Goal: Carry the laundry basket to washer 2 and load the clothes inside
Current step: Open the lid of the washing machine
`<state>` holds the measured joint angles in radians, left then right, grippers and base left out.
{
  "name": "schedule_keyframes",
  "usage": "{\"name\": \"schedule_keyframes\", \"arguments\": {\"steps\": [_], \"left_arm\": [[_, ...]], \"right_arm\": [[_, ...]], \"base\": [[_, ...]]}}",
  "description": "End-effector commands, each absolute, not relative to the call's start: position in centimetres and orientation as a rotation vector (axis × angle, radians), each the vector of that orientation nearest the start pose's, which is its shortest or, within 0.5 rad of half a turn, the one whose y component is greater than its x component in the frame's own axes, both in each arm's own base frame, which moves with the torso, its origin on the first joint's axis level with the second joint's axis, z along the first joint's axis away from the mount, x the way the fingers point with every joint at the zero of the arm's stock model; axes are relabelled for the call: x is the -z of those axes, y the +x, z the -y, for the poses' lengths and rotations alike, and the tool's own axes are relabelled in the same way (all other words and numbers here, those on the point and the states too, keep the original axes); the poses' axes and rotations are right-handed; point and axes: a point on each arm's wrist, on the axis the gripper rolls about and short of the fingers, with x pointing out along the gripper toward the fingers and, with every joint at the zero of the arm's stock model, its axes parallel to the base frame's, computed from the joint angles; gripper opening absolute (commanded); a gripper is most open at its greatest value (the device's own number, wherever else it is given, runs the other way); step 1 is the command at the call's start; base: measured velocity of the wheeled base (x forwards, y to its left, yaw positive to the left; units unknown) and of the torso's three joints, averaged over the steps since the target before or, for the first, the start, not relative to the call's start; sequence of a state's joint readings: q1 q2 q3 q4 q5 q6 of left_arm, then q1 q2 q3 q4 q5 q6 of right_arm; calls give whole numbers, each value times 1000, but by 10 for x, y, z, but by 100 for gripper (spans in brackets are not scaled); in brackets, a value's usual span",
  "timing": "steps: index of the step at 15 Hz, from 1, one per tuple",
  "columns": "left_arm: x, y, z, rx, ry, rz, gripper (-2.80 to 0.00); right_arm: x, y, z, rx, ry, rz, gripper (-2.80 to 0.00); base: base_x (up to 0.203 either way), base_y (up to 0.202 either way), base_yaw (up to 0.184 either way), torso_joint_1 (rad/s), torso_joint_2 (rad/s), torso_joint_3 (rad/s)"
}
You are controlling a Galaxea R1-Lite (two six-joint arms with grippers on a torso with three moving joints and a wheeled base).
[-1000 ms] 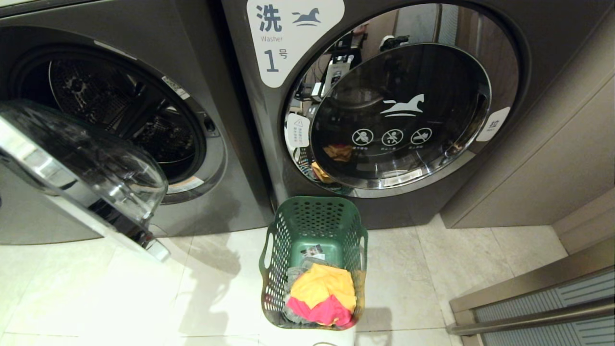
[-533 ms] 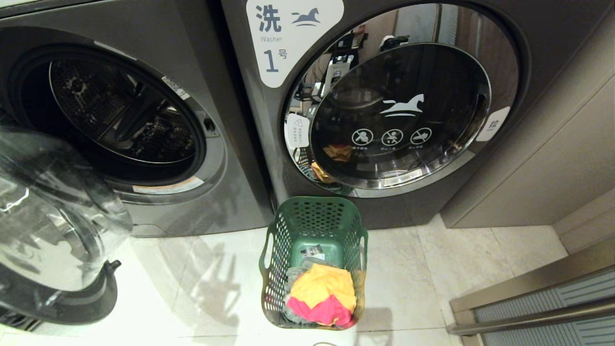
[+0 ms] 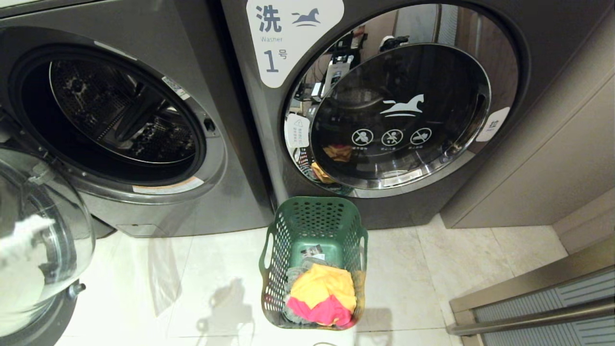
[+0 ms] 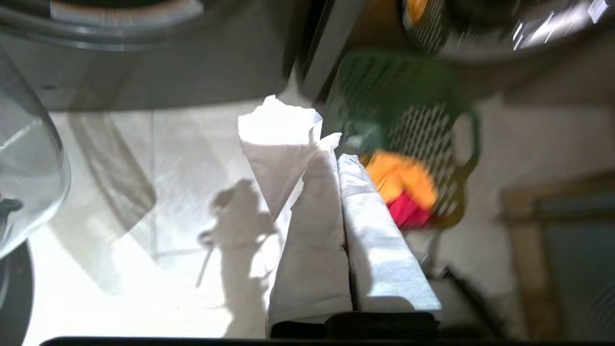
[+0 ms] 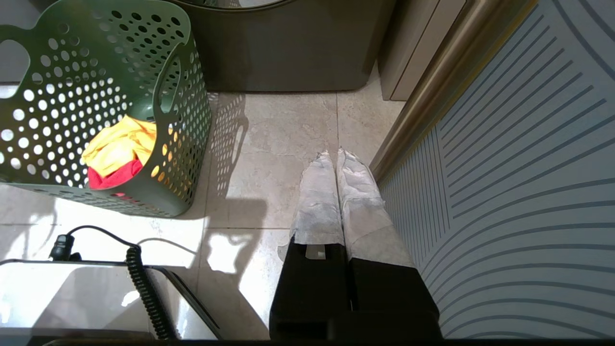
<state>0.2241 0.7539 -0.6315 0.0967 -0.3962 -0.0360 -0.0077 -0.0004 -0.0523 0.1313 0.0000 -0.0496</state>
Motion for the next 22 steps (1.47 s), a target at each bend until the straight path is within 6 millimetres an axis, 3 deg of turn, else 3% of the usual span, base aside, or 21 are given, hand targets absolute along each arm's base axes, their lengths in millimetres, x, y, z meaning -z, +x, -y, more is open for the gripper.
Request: {"name": "schedule_keyframes", "arguments": {"steps": [1,6,10,14,18,20,22], "left_arm": [[-194,38,2,169,10,-262,-280],[-116,5,4,201,46,-225,-280],[-91,-11,3,131,19,-80,-280],[-84,-25,2,84,70,48,-280],[-75,-22,0,11,69,-20,-280],[-82,-23,0,13,126,15,-280],[-117,-34,0,2,149,142,-280]], "right_arm": [[-76,-27,0,6,-50,-80,-280],[-76,-27,0,6,-50,-80,-280],[-76,-27,0,6,-49,-80,-280],[-76,-27,0,6,-49,-80,-280],[-76,-27,0,6,-47,-80,-280],[-76,-27,0,6,-47,-80,-280],[-76,-27,0,6,-47,-80,-280]], "base": [[0,0,0,0,0,0],[0,0,0,0,0,0],[0,0,0,0,0,0],[0,0,0,0,0,0],[0,0,0,0,0,0],[0,0,0,0,0,0],[0,0,0,0,0,0]]}}
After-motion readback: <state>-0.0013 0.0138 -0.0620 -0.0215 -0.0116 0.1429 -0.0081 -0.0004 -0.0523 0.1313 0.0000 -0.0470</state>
